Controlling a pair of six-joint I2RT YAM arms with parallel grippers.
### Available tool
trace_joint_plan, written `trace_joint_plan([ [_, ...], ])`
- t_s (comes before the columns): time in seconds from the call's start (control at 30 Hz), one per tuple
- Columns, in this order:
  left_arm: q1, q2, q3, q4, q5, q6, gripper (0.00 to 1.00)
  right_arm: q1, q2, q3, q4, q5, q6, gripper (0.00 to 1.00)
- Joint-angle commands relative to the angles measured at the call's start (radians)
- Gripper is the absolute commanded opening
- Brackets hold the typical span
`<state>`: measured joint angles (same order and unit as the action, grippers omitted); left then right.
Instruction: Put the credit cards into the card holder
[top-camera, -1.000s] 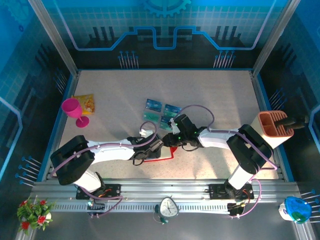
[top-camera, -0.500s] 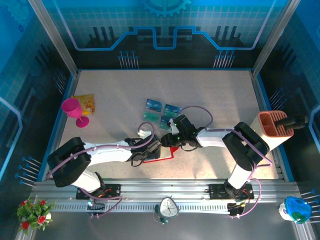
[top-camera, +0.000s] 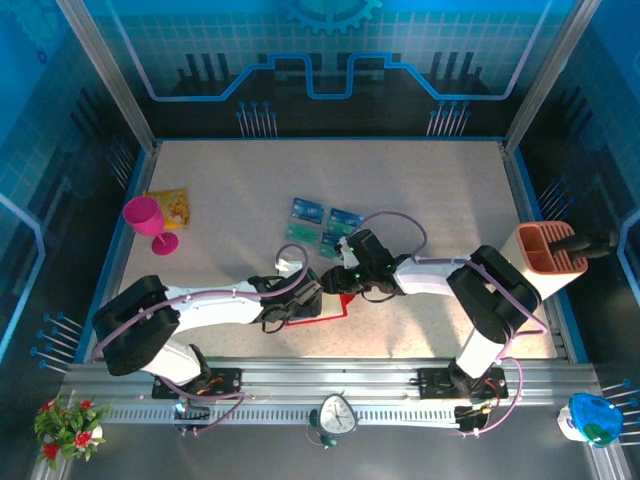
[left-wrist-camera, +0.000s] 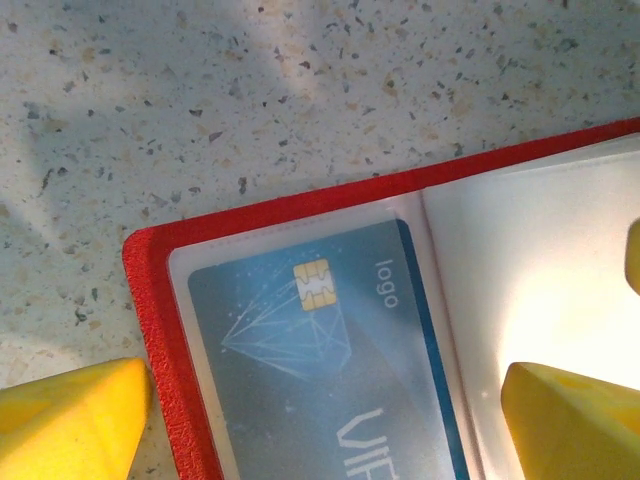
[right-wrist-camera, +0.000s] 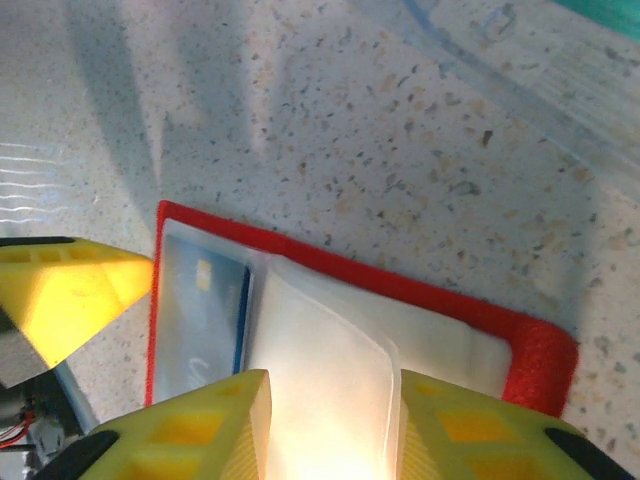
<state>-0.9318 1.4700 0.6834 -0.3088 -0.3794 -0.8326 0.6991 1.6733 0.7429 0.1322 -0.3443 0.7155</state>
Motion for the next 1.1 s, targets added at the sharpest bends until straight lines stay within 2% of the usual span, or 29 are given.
trace_joint_plan([
  [0.0,-0.007,-0.053,-0.009,-0.025,-0.034,0.002,0.93,-0.010,-0.057,-0.015,-0.010,-0.036,0.022,0.36],
  [0.3,0.015,-0.225,-0.042,-0.095,-0.099,-0.018,0.97,0.025,-0.081,-0.010,0.005,-0.066,0.067,0.36],
  [0.7,0.110,-0.521,-0.149,-0.201,-0.139,-0.053,0.98,0.150,-0.002,0.075,0.031,-0.042,0.120,0.38],
  [1.07,0.132,-0.572,-0.183,-0.206,-0.122,-0.053,0.98,0.201,0.125,0.124,0.072,-0.027,0.154,0.43],
])
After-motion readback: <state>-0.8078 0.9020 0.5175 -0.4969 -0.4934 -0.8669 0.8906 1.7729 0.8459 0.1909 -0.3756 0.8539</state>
